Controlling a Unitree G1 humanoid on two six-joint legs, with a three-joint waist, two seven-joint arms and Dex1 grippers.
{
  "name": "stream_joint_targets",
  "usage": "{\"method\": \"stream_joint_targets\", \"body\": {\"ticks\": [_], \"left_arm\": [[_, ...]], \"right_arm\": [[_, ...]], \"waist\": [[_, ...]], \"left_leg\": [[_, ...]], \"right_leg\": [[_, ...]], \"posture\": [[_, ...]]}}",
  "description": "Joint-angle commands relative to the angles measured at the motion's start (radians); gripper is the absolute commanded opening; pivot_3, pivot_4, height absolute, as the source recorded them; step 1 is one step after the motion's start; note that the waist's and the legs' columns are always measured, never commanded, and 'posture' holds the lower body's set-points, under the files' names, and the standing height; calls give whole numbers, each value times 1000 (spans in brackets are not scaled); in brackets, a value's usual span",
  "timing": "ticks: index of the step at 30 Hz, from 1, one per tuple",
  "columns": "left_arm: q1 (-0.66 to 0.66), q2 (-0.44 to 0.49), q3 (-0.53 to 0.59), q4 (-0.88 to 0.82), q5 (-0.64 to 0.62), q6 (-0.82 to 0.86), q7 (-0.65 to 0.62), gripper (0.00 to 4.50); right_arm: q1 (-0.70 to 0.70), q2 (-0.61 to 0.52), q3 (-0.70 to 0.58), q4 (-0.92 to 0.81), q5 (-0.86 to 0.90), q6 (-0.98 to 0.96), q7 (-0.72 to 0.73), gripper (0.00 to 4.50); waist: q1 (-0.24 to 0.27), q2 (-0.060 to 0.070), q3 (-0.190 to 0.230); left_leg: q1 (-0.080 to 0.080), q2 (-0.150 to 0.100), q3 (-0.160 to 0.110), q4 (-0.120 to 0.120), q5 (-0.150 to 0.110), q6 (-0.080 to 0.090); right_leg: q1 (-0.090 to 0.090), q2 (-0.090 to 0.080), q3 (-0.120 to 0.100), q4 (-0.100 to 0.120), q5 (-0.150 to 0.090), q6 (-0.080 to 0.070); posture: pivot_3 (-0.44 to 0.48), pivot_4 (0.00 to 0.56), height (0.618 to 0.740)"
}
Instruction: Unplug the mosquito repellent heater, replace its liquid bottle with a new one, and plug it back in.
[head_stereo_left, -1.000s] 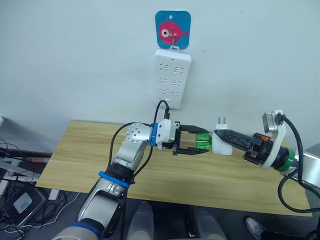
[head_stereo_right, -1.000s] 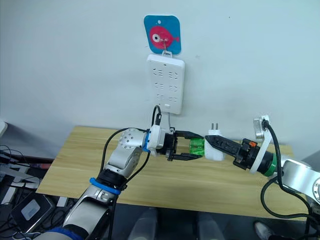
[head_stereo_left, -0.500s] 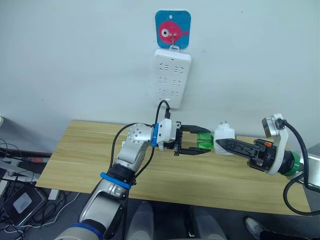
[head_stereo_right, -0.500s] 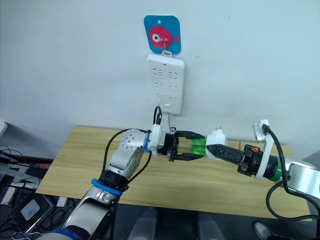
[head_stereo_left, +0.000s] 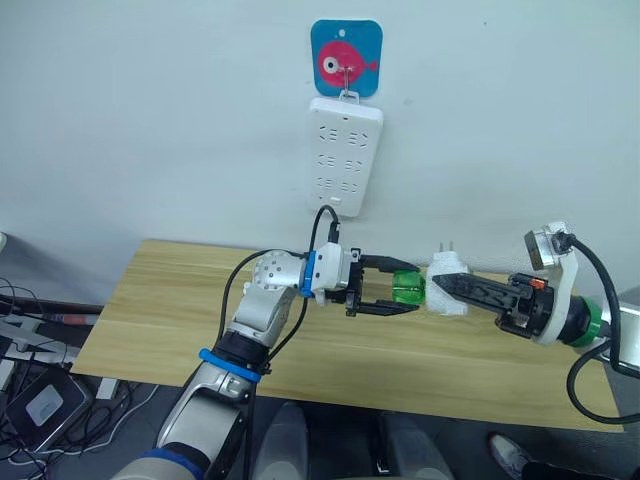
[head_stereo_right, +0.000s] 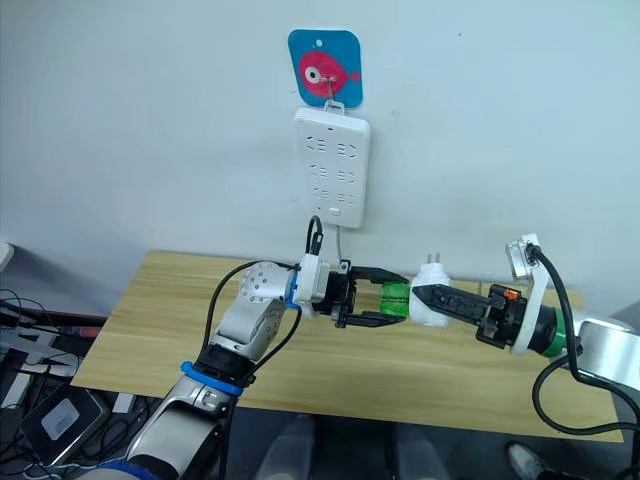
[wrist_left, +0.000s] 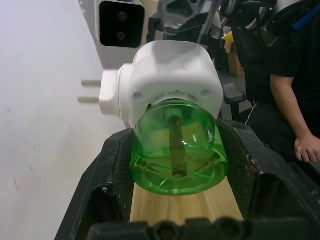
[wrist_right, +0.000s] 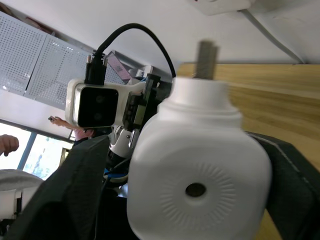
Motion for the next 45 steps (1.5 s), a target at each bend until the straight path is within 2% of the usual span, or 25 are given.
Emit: {"method": "stream_joint_targets", "body": {"ticks": [1,2,14,16,18,20,21,24,25,27,31,33,38,43,45], "left_arm": [[2,-5,-3,-39,-2,-4,4,2281],[1,-6,1,-40,-4,9,12,2281],[-7,-9,5,-47,-5,41,25,2281],[-9,-9,8,-65,-22,114,45,2281],[-17,3,12,-104,-74,306,78,2281],[-57,38,29,-137,-205,689,124,2281],[-71,45,42,-147,-249,816,147,2281],[-199,28,156,-5,-451,1363,236,2281],[-229,25,185,37,-503,1471,226,2281],[-245,24,199,63,-534,1546,211,2281],[-254,15,204,72,-558,1626,221,2281],[-253,6,212,66,-569,1643,226,3003],[-270,-1,258,111,-546,1609,271,4408],[-247,99,228,122,-444,1388,186,4461],[-229,146,215,54,-413,1278,126,4461]], "right_arm": [[-8,7,-15,-21,27,-3,10,3146],[-6,7,-14,-25,27,-3,12,2957],[-10,-23,3,-41,27,1,11,2973],[-12,-26,6,-43,27,2,21,2973],[-11,-38,8,-47,27,5,27,2973],[-7,-66,11,-61,27,16,48,2973],[-5,-77,13,-66,27,18,57,2973],[-1,-111,27,-80,27,23,82,2973],[-3,-116,33,-80,27,23,90,2973],[-5,-121,41,-77,27,18,102,2973],[-20,-125,55,-72,27,6,107,2973],[-30,-122,59,-66,27,1,105,2973],[-41,-110,56,-48,27,-6,109,2973],[-13,-101,37,-48,27,-9,115,2973],[-2,-96,22,-39,27,-15,105,2973]], "waist": [[0,0,1],[1,0,2],[1,-2,4],[1,-2,5],[0,-2,5],[-2,-2,8],[-5,-2,12],[-6,-2,18],[-8,-2,18],[-11,-2,18],[-17,-2,20],[-17,-2,20],[-12,-2,20],[-12,-2,20],[-11,-2,20]], "left_leg": [[0,0,0,0,0,0],[0,0,0,0,0,0],[0,0,0,0,0,0],[0,0,0,0,0,0],[0,0,0,0,0,0],[0,0,-1,0,0,0],[0,0,-1,0,0,0],[-1,0,-4,1,1,1],[-2,-1,-5,1,1,2],[-3,-1,-7,1,1,2],[-3,-1,-7,0,1,2],[-4,0,-9,-1,1,2],[-4,-1,-10,0,2,1],[-4,-1,-10,0,2,0],[-4,-1,-10,0,3,-2]], "right_leg": [[0,0,0,0,0,0],[0,0,0,0,0,0],[0,0,0,0,0,0],[0,0,0,0,0,0],[0,0,0,0,0,0],[0,0,0,0,0,0],[0,0,-1,0,0,0],[0,0,-3,1,-2,4],[0,0,-4,1,-3,5],[0,0,-6,0,-3,5],[0,0,-7,0,-4,7],[-1,0,-8,0,-2,4],[0,-1,-8,0,-3,4],[0,-1,-8,0,-4,8],[0,-1,-8,0,-4,6]], "posture": [[198,228,740],[198,228,740],[199,232,740],[199,232,740],[199,232,740],[200,236,740],[200,236,740],[200,236,740],[204,238,740],[204,238,740],[204,238,740],[204,238,740],[203,233,740],[208,222,740],[209,220,740]]}}
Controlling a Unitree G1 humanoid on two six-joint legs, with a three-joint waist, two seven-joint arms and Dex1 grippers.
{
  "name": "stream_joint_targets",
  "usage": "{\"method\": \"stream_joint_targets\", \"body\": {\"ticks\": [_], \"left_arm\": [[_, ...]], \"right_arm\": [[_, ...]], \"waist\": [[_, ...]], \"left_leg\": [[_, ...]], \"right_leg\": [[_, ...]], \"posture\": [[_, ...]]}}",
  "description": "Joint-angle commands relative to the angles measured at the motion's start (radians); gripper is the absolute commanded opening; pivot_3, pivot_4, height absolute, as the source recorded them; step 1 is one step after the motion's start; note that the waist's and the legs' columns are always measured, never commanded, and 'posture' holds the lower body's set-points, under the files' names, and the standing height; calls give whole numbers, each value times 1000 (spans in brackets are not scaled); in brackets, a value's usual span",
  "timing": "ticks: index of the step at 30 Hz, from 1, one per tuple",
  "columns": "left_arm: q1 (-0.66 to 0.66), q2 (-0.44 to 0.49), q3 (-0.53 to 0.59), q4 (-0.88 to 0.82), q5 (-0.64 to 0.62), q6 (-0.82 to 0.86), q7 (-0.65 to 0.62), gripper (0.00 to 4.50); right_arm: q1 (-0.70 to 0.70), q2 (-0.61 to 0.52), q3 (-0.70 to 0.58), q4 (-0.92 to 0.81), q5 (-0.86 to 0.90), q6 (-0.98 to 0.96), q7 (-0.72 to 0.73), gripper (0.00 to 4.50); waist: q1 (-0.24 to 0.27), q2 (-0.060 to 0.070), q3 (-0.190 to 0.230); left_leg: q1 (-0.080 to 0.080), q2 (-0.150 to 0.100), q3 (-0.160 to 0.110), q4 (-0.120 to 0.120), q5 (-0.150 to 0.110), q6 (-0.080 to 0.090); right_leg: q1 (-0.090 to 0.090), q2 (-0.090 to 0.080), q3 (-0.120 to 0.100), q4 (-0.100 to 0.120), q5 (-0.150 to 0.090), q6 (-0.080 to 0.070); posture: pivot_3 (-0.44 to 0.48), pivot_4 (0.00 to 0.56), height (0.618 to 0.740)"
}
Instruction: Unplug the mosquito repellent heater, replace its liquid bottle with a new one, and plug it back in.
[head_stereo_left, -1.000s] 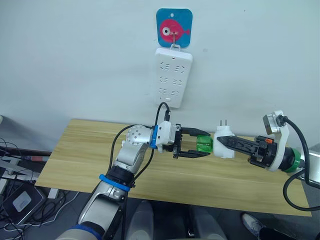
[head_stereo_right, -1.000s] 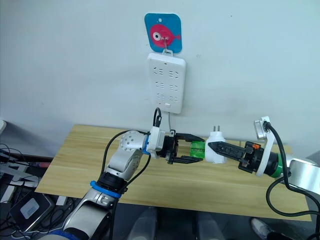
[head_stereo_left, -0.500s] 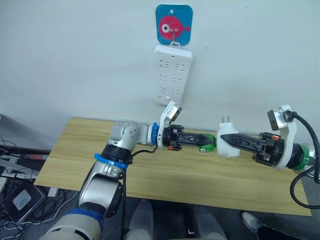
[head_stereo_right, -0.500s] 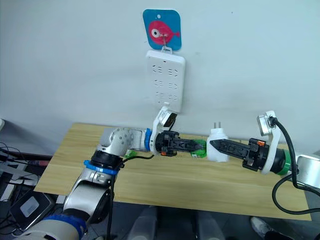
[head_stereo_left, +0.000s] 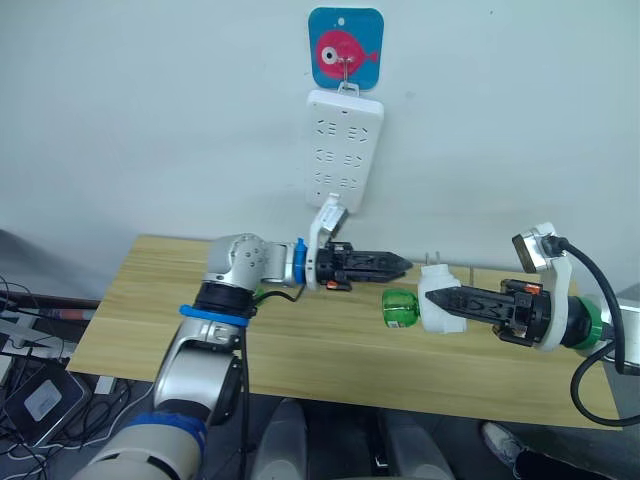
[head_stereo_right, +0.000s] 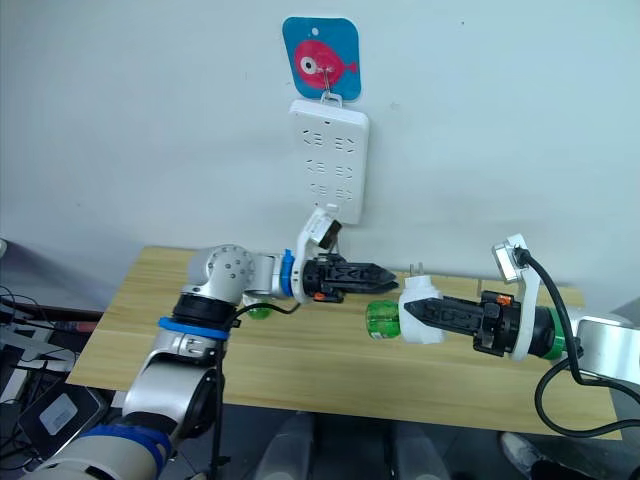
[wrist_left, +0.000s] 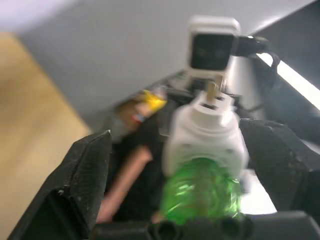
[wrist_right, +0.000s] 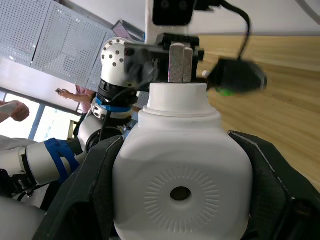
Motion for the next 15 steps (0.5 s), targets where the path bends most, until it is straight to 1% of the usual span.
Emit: {"method": "stream_joint_targets", "body": {"ticks": [1,2,4,5,6,7,8,9,11,15], "left_arm": [[29,60,-19,-119,48,-186,-116,4461],[42,79,-25,-177,54,-227,-139,4461],[99,101,-48,-327,134,-459,-184,4461],[132,95,-54,-380,194,-624,-197,4461],[156,88,-59,-408,235,-738,-205,4461],[185,86,-76,-421,296,-910,-241,4461],[210,73,-88,-411,368,-1123,-263,4461],[226,46,-86,-389,412,-1286,-259,4461],[250,-4,-82,-332,467,-1538,-245,4461],[264,-64,-100,-221,525,-1873,-231,4461]], "right_arm": [[8,8,-57,-5,18,-15,-3,2973],[8,21,-69,11,18,-17,-12,2973],[1,43,-99,56,18,-10,-25,2973],[-7,59,-113,83,18,-1,-32,2973],[-13,70,-123,100,18,7,-37,2973],[-21,80,-134,119,18,20,-37,2973],[-27,88,-143,139,18,36,-34,2973],[-32,92,-150,153,18,51,-31,2973],[-41,98,-156,174,18,77,-30,2973],[-61,115,-155,176,18,103,-29,2973]], "waist": [[1,0,0],[3,0,0],[11,0,0],[17,0,0],[22,0,0],[31,0,0],[37,1,0],[43,1,-1],[58,1,-1],[76,1,-1]], "left_leg": [[0,0,0,0,0,0],[0,0,0,0,0,-1],[-1,0,1,-1,1,-1],[-1,0,1,-1,1,-2],[-1,0,1,-1,1,-2],[-1,0,2,-1,1,-2],[-1,0,3,-1,1,-2],[0,-1,4,0,1,-2],[0,-1,6,0,1,-2],[0,-1,8,1,-1,2]], "right_leg": [[0,0,0,0,2,-3],[0,0,0,-1,2,-3],[0,0,0,-2,2,-3],[0,-1,0,-3,2,-3],[0,-2,0,-3,2,-3],[1,-2,1,-4,2,-3],[1,-2,1,-4,2,-3],[1,-2,2,-4,2,-4],[1,-2,4,-4,3,-5],[0,-2,7,-4,4,-4]], "posture": [[212,219,740],[215,218,740],[228,218,740],[228,218,740],[232,216,740],[234,214,740],[239,212,740],[242,210,740],[242,210,740],[238,206,740]]}}
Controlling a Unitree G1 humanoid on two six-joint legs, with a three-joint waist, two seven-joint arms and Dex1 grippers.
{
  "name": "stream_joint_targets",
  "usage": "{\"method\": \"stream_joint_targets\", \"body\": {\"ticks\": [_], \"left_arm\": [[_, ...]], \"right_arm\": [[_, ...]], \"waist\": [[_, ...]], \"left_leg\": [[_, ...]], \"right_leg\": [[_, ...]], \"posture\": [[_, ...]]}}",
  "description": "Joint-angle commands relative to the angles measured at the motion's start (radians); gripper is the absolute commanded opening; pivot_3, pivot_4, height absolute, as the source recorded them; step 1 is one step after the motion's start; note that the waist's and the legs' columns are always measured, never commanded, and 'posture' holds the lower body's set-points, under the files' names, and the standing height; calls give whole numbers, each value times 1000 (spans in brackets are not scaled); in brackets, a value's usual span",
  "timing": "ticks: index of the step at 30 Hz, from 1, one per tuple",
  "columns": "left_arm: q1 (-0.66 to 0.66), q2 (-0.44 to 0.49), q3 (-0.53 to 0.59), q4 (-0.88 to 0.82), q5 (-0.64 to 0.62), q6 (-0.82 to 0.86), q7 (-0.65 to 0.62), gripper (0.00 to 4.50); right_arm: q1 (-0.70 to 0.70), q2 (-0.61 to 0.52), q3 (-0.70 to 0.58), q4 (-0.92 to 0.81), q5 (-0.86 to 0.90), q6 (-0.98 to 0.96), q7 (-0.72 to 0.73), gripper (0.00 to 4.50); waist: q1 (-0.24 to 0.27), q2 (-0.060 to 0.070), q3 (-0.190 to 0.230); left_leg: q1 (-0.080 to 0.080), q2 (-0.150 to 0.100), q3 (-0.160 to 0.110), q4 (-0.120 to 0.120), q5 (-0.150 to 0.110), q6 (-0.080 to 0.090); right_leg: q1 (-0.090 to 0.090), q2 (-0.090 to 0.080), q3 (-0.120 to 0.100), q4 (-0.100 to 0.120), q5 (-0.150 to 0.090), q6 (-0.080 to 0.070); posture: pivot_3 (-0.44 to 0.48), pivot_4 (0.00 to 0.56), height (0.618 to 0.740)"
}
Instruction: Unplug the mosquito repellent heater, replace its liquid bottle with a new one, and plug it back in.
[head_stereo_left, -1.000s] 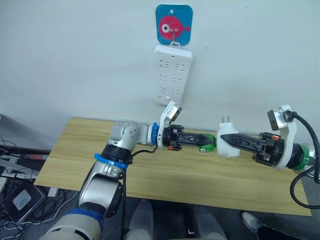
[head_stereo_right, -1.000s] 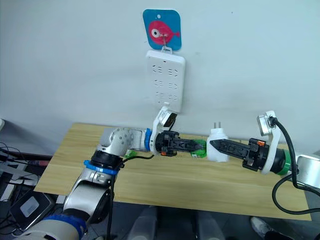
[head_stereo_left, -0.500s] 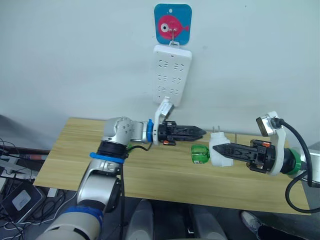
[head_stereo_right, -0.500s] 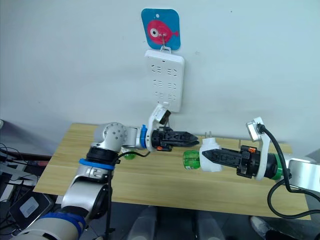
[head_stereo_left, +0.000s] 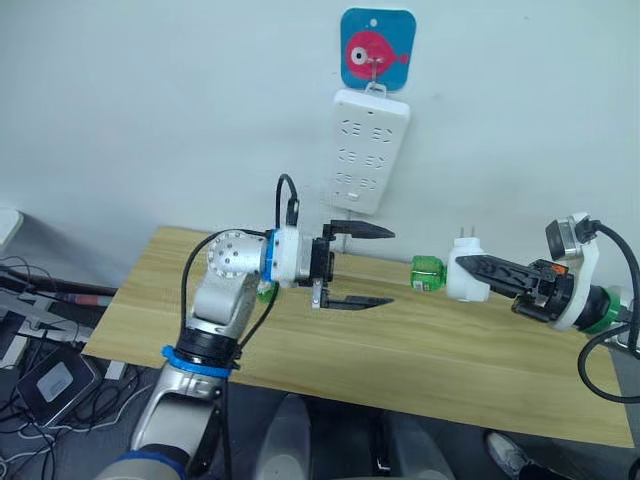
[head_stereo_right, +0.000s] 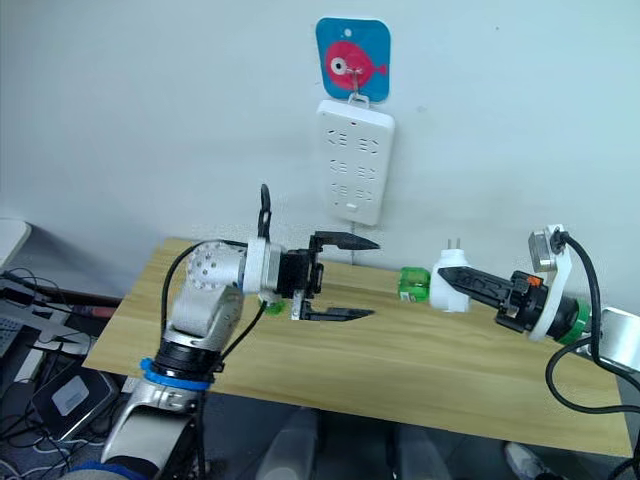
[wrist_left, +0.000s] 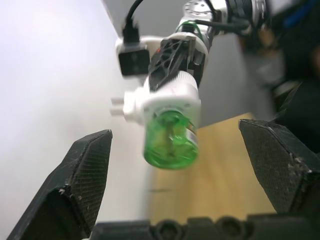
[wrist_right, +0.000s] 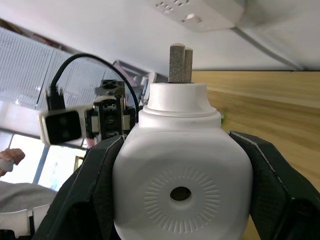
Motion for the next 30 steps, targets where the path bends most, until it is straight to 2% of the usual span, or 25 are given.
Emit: {"method": "stream_joint_targets", "body": {"ticks": [1,4,7,17,20,27,29,30], "left_arm": [[-10,-45,-12,81,56,-307,34,4461],[-36,-73,-39,171,96,-532,60,4461],[-68,-88,-55,245,164,-653,131,4461],[-126,-72,-106,375,341,-795,369,4461],[-140,-51,-130,401,361,-823,416,3851],[-150,-12,-191,412,353,-803,489,1780],[-143,-1,-226,400,295,-756,472,1226],[-125,11,-265,353,193,-667,407,927]], "right_arm": [[-22,10,-29,-20,23,20,12,2973],[-23,17,-28,-35,23,25,13,2973],[-21,25,-27,-50,23,24,17,2973],[-13,37,-15,-77,23,17,28,2973],[-14,39,-14,-72,23,18,26,2973],[-26,42,-6,-70,23,18,26,2973],[-30,30,-1,-71,23,23,35,2973],[-32,23,0,-70,23,26,38,2973]], "waist": [[7,0,0],[19,0,0],[24,0,0],[23,0,0],[22,0,0],[19,0,0],[18,0,0],[18,0,0]], "left_leg": [[0,0,0,0,0,0],[0,0,1,1,0,0],[0,0,1,1,0,0],[0,0,1,3,0,1],[0,0,1,5,0,1],[0,0,1,9,0,1],[0,0,1,10,0,1],[0,0,1,10,0,1]], "right_leg": [[0,0,0,0,0,0],[0,0,1,0,1,1],[0,0,1,0,1,1],[0,1,1,1,3,2],[0,1,1,3,3,2],[0,1,1,6,3,3],[0,1,2,6,4,3],[0,1,2,6,4,3]], "posture": [[238,206,740],[233,204,740],[232,204,740],[228,205,740],[228,205,740],[226,219,740],[225,219,740],[225,220,740]]}}
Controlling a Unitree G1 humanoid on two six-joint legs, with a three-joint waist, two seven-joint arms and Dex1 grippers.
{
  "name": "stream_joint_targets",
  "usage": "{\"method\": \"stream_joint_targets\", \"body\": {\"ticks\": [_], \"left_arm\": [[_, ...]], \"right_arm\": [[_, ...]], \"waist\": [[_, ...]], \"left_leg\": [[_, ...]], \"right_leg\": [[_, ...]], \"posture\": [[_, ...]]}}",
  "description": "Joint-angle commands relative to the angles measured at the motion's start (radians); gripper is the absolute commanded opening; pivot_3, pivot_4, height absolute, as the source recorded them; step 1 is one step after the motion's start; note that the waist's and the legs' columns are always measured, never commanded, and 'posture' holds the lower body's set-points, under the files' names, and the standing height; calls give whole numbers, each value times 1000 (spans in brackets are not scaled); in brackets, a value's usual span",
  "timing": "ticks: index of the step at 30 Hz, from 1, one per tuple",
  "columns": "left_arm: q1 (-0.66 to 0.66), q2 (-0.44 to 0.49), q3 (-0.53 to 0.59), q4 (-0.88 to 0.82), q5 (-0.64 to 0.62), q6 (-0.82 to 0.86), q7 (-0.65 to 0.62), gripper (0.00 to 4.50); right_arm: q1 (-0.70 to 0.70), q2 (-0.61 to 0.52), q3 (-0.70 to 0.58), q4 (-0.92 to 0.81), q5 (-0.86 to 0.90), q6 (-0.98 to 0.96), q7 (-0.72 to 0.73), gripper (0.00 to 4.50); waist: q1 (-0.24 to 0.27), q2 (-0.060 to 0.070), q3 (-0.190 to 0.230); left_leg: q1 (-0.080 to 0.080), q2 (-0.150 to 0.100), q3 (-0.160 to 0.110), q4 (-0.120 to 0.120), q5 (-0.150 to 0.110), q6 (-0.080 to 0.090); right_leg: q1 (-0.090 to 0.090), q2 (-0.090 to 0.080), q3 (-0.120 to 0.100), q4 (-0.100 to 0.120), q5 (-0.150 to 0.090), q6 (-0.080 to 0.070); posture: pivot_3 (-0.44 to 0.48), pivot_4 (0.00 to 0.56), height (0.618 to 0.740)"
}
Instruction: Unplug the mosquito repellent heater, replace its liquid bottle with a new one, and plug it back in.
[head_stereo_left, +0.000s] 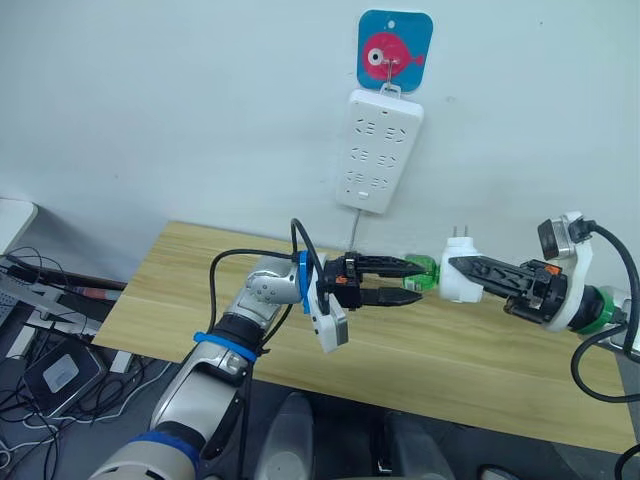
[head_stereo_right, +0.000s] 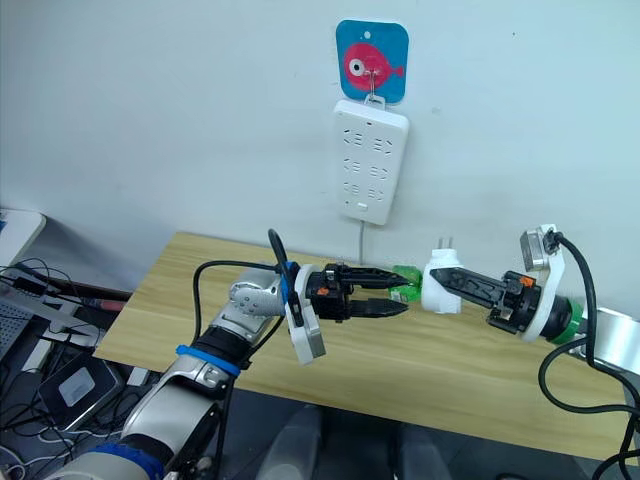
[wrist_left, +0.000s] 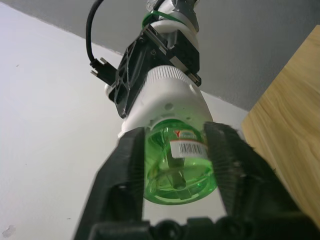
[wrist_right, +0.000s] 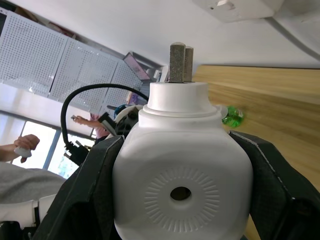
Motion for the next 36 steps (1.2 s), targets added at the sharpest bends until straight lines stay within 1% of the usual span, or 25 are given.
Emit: {"method": "stream_joint_targets", "body": {"ticks": [1,3,5,8,11,14,15,19,24,25,31,36], "left_arm": [[23,20,-79,-92,-211,208,-98,627],[34,32,-96,-140,-283,298,-143,16],[33,34,-87,-167,-309,341,-160,16],[19,32,-58,-159,-304,261,-175,16],[10,31,-40,-142,-293,184,-175,579],[-5,32,-24,-106,-236,67,-153,1422],[-9,31,-18,-91,-218,33,-142,1786],[-24,31,-14,-32,-159,-27,-99,2842],[-33,35,-17,25,-85,-80,-38,4304],[-35,35,-15,33,-69,-88,-23,4443],[-54,11,-1,64,30,-104,82,4443],[-67,9,-5,60,76,-107,152,4443]], "right_arm": [[-20,-22,0,-40,38,28,42,2973],[-20,-28,0,-38,38,30,46,2973],[-23,-29,1,-32,38,32,46,2973],[-32,-28,2,-22,38,37,43,2973],[-31,-31,0,-15,38,41,41,2973],[-29,-33,-7,-5,38,47,45,2973],[-29,-32,-8,-3,38,48,46,2973],[-32,-30,-7,-3,38,55,64,2973],[-49,-30,-5,10,38,63,73,2973],[-51,-30,-5,11,38,65,74,2973],[-61,-24,7,-2,38,64,87,2973],[-66,-28,15,0,38,66,91,2973]], "waist": [[-2,0,0],[-5,0,0],[-5,0,0],[-4,0,0],[-4,0,0],[-4,0,0],[-4,0,0],[-4,0,0],[-4,0,0],[-4,0,0],[-4,0,0],[-4,0,0]], "left_leg": [[0,0,0,0,0,0],[0,0,0,1,0,0],[0,1,0,1,0,0],[0,1,-1,2,0,1],[0,1,-1,2,0,1],[0,1,-1,2,0,1],[0,1,-1,2,0,1],[0,1,0,2,0,1],[0,1,0,2,0,1],[0,1,0,2,0,1],[0,1,0,2,0,1],[0,1,0,2,0,1]], "right_leg": [[0,0,0,0,0,0],[0,0,0,0,0,0],[0,1,0,1,0,0],[0,1,0,1,1,0],[0,1,0,1,1,-1],[0,1,0,1,1,-1],[0,1,0,1,1,-1],[0,1,1,0,1,0],[0,1,0,0,1,0],[0,1,0,0,1,0],[0,1,1,0,1,0],[0,1,0,0,1,0]], "posture": [[225,220,740],[225,220,740],[226,221,740],[226,222,740],[223,221,740],[221,223,740],[221,223,740],[221,225,740],[221,227,740],[221,227,740],[222,231,740],[222,233,740]]}}
